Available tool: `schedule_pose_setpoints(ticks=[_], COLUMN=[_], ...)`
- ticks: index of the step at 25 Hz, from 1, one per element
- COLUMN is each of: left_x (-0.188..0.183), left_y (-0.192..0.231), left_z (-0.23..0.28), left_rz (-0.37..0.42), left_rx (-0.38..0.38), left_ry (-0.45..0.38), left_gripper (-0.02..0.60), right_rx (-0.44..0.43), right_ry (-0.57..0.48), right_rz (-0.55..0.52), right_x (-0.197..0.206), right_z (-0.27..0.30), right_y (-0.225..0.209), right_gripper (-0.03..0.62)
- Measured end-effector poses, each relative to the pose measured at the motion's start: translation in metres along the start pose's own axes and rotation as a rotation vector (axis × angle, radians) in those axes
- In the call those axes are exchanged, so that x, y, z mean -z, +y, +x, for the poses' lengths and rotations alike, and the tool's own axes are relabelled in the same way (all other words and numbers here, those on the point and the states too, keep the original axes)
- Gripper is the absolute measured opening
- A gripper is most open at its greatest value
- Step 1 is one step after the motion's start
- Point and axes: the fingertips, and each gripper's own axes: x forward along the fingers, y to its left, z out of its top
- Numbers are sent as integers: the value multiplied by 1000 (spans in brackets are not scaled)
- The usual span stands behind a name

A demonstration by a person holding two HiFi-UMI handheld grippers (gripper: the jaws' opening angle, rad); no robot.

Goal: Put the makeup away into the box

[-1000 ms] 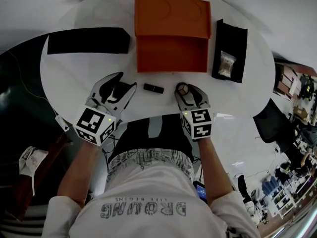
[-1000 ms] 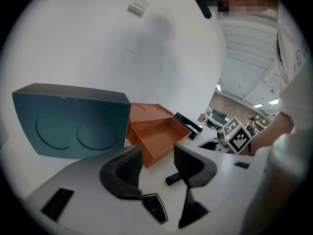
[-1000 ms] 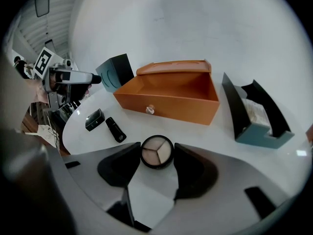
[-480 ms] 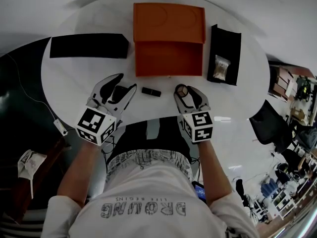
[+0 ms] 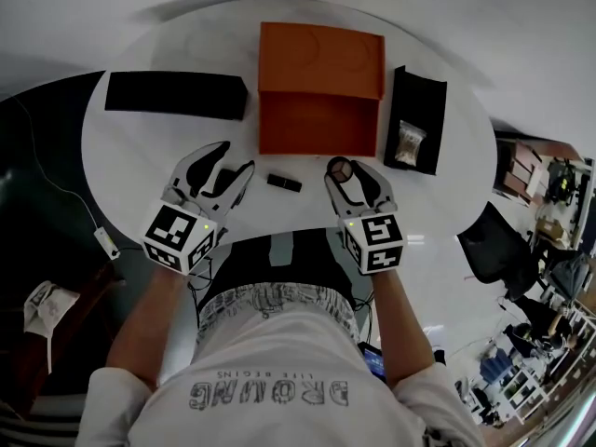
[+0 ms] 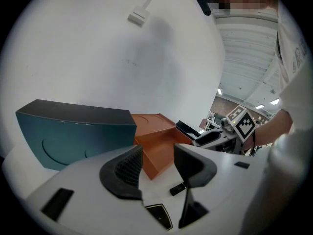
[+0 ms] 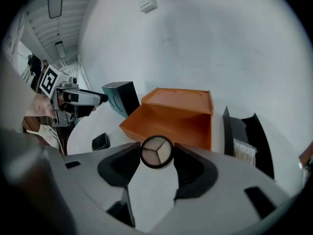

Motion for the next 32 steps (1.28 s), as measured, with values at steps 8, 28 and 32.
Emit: schedule_pose_setpoints(ticks=[8, 28, 32], left_x=[-1, 8, 11], left_y=[18, 69, 79], left_z=[-14, -35, -36], left_rz=[-21, -110, -127], left_rx=[-51, -174, -191], left_ry=[-14, -8, -6], left_gripper=[216, 216, 216], right_rx=[-29, -167, -188], right_ry=[-6, 70, 104], right_rz=[-53, -113, -133], right_x=[-28, -75, -76], right_z=[15, 96, 111], right_y=[3, 23, 27], right_gripper=[228, 227, 227])
